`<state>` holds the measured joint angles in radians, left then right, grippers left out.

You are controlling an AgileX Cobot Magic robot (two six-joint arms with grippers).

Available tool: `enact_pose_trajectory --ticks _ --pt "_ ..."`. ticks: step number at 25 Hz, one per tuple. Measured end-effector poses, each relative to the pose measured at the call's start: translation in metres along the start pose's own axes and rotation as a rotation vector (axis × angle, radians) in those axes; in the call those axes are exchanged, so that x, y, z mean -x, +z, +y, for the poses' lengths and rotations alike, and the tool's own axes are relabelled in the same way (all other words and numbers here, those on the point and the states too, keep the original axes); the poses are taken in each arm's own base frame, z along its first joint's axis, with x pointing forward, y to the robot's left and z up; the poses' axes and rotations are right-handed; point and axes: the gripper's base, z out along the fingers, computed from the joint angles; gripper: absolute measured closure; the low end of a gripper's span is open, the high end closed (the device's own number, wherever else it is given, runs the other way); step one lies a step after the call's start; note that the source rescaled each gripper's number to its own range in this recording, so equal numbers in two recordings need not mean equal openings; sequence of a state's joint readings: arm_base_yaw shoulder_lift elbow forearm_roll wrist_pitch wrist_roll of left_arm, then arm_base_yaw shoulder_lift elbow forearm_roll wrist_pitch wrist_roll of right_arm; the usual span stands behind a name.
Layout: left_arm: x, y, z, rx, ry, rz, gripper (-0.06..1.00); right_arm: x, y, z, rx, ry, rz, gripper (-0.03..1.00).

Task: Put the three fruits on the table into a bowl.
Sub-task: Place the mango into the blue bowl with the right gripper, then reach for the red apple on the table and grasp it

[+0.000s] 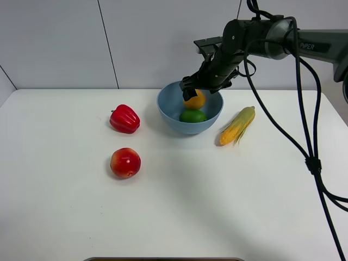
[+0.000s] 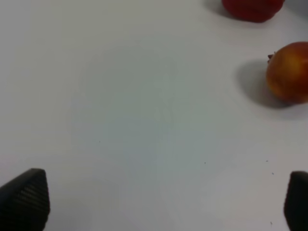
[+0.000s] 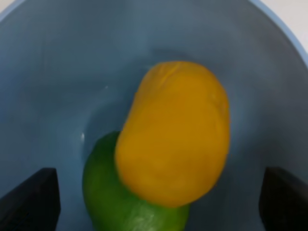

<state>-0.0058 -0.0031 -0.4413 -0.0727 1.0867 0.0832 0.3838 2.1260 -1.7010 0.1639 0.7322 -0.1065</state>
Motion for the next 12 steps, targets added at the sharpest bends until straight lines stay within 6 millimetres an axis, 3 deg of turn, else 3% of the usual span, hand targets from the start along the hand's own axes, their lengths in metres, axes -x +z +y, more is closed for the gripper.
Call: enact_pose_trajectory --ticks 6,12 --pt "0.0 0.0 0.0 0.0 0.0 0.0 -0.06 -0.002 -0.01 0.002 0.009 0.0 0.061 0.3" --pt "0.0 0.0 0.0 0.0 0.0 0.0 -0.06 0.008 -0.068 0.009 0.012 -0.018 0.073 0.3"
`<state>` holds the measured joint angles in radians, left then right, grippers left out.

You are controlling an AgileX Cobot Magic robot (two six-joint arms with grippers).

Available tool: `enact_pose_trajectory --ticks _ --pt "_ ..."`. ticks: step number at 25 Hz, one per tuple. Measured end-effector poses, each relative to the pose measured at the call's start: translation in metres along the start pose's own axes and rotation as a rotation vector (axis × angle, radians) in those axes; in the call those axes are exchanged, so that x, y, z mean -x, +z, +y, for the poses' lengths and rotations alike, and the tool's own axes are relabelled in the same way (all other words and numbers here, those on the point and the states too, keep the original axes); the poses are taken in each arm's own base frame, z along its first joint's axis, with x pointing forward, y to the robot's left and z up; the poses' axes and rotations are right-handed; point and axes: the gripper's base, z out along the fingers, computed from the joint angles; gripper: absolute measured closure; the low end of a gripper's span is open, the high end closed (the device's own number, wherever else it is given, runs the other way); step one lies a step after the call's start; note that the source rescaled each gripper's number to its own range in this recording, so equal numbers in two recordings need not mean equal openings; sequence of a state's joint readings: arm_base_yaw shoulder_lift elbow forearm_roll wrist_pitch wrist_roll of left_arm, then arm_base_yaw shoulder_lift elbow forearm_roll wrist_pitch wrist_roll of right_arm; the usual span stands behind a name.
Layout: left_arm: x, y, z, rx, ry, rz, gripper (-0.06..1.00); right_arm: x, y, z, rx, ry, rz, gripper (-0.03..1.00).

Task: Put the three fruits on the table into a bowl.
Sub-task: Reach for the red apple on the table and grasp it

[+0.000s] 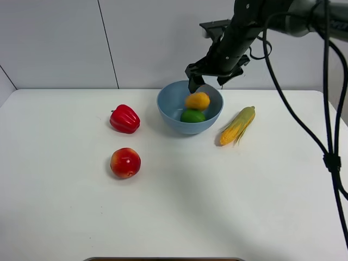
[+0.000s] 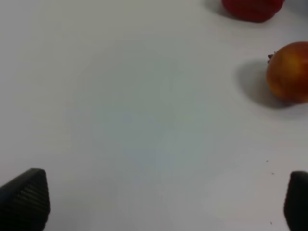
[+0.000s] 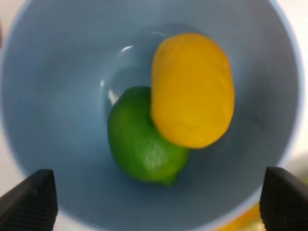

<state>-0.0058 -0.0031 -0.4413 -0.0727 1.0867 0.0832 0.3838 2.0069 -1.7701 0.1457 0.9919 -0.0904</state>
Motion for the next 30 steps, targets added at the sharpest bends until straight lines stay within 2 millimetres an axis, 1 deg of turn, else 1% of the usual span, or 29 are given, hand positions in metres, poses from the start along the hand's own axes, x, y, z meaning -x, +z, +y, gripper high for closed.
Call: enact_pose_trajectory --ticks 8,13,15,17,20,22,23,26,30 --pt "0.0 0.0 0.0 0.0 0.0 0.0 -0.06 -0.015 -0.076 0.007 -0.027 0.003 0.043 0.3" --pt "0.0 0.0 0.0 0.0 0.0 0.0 -0.06 -0.021 -0.119 0.009 -0.067 0.012 -0.039 0.3" --pt "0.0 0.0 0.0 0.0 0.0 0.0 -0.06 -0.026 -0.134 0.009 -0.078 0.021 -0.066 0.3" --pt "0.0 0.0 0.0 0.0 0.0 0.0 -0.06 -0.036 -0.148 0.01 -0.09 0.016 -0.084 0.3" --pt "0.0 0.0 0.0 0.0 0.0 0.0 -0.06 -0.055 -0.164 0.012 -0.097 0.013 -0.092 0.3" --pt "0.0 0.0 0.0 0.0 0.0 0.0 -0.06 -0.071 -0.173 0.011 -0.115 0.007 -0.09 0.3" --pt "0.0 0.0 0.0 0.0 0.0 0.0 -0.06 -0.08 -0.181 0.012 -0.122 0.004 -0.099 0.3" --pt "0.0 0.0 0.0 0.0 0.0 0.0 -0.06 -0.111 -0.201 0.011 -0.165 -0.005 -0.121 0.3" --pt "0.0 0.0 0.0 0.0 0.0 0.0 -0.06 -0.161 -0.227 0.009 -0.229 0.009 -0.169 0.3"
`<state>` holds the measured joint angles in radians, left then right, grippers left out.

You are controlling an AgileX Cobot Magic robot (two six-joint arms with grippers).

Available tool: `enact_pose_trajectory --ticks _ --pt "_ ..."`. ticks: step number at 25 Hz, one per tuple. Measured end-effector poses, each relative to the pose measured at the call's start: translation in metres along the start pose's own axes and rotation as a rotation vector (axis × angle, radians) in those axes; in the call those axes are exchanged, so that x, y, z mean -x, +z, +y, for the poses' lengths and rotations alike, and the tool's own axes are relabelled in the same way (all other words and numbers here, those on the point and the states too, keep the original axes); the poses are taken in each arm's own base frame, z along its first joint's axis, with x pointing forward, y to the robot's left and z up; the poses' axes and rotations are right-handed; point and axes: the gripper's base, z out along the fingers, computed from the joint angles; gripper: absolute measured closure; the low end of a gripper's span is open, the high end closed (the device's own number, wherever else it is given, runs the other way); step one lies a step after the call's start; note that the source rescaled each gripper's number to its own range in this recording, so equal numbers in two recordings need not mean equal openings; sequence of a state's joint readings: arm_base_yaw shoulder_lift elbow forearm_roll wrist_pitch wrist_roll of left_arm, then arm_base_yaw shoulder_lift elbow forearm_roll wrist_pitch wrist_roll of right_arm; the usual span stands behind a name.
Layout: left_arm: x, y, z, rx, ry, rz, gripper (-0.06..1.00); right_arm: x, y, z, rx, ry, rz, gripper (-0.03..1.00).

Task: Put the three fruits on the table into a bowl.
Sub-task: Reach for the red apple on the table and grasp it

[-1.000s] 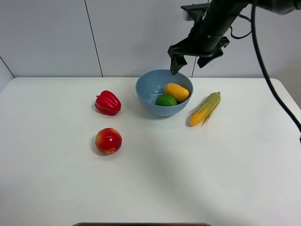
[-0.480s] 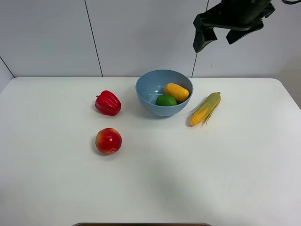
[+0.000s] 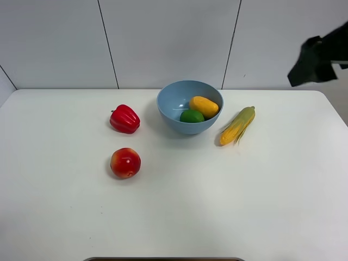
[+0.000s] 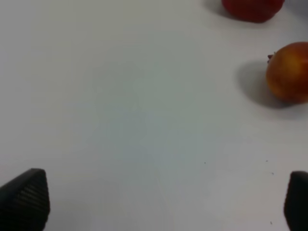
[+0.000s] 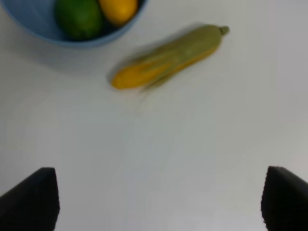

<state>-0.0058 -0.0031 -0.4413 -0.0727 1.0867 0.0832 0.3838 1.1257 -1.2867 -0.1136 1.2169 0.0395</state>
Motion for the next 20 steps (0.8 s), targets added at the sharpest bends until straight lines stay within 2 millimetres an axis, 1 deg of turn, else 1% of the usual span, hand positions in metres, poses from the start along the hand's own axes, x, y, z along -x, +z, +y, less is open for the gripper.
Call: enact_pose_trajectory --ticks 2,5,8,10,13,16,20 --pt "0.0 0.0 0.0 0.0 0.0 0.0 -0.06 -0.025 -0.016 -0.003 -0.016 0.016 -0.036 0.3" --pt "0.0 0.0 0.0 0.0 0.0 0.0 -0.06 -0.061 -0.035 -0.01 -0.036 0.072 -0.113 0.3" --pt "0.0 0.0 0.0 0.0 0.0 0.0 -0.06 -0.097 -0.047 -0.018 -0.09 0.146 -0.182 0.3" --pt "0.0 0.0 0.0 0.0 0.0 0.0 -0.06 -0.121 -0.051 -0.021 -0.137 0.202 -0.218 0.3" --pt "0.0 0.0 0.0 0.0 0.0 0.0 -0.06 -0.156 -0.052 -0.02 -0.199 0.272 -0.276 0.3" --pt "0.0 0.0 0.0 0.0 0.0 0.0 -0.06 -0.183 -0.045 -0.013 -0.223 0.328 -0.321 0.3" --pt "0.0 0.0 0.0 0.0 0.0 0.0 -0.06 -0.21 -0.031 -0.003 -0.222 0.375 -0.367 0.3"
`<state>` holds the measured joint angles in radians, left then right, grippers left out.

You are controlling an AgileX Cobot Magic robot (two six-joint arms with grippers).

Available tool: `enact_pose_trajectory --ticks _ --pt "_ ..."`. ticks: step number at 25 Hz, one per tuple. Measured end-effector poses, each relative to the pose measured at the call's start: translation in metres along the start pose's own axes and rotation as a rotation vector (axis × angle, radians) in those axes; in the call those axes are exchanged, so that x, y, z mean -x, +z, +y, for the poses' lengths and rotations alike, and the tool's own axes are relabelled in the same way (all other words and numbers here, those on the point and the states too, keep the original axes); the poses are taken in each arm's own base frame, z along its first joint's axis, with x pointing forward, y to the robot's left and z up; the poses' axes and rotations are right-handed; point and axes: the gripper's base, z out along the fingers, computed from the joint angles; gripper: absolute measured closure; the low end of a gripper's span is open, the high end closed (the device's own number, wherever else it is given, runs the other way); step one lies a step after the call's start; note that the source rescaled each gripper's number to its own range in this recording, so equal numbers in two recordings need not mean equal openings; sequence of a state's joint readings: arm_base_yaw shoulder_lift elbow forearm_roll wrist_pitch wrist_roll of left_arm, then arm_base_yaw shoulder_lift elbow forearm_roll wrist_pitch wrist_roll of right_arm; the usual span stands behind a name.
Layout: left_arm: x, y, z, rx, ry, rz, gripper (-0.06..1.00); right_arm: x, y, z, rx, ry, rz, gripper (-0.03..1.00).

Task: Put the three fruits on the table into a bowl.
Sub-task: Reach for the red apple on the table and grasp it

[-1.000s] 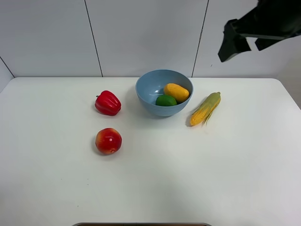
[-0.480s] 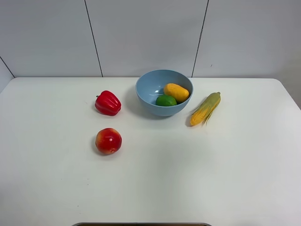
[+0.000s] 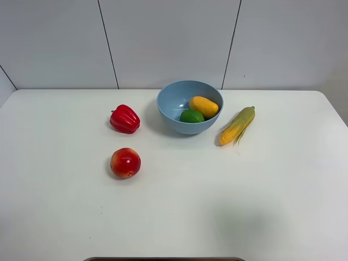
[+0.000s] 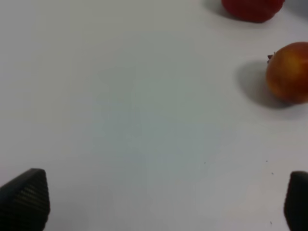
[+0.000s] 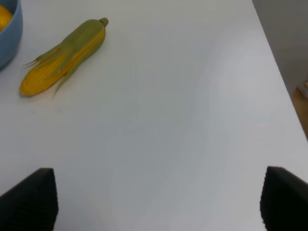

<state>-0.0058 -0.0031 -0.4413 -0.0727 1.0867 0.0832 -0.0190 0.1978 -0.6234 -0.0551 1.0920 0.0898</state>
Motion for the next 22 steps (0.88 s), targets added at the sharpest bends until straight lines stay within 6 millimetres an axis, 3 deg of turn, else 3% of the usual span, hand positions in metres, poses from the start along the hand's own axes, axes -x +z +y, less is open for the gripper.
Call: enact_pose_trajectory --ticks 3,9,22 --pt "0.0 0.0 0.0 0.0 0.0 0.0 -0.06 -0.016 0.001 0.0 0.004 0.01 -0.012 0.31" --pt "0.0 0.0 0.0 0.0 0.0 0.0 -0.06 -0.029 -0.013 -0.001 0.013 0.014 -0.12 0.32" --pt "0.0 0.0 0.0 0.0 0.0 0.0 -0.06 -0.03 -0.015 -0.002 0.009 -0.056 -0.135 0.35"
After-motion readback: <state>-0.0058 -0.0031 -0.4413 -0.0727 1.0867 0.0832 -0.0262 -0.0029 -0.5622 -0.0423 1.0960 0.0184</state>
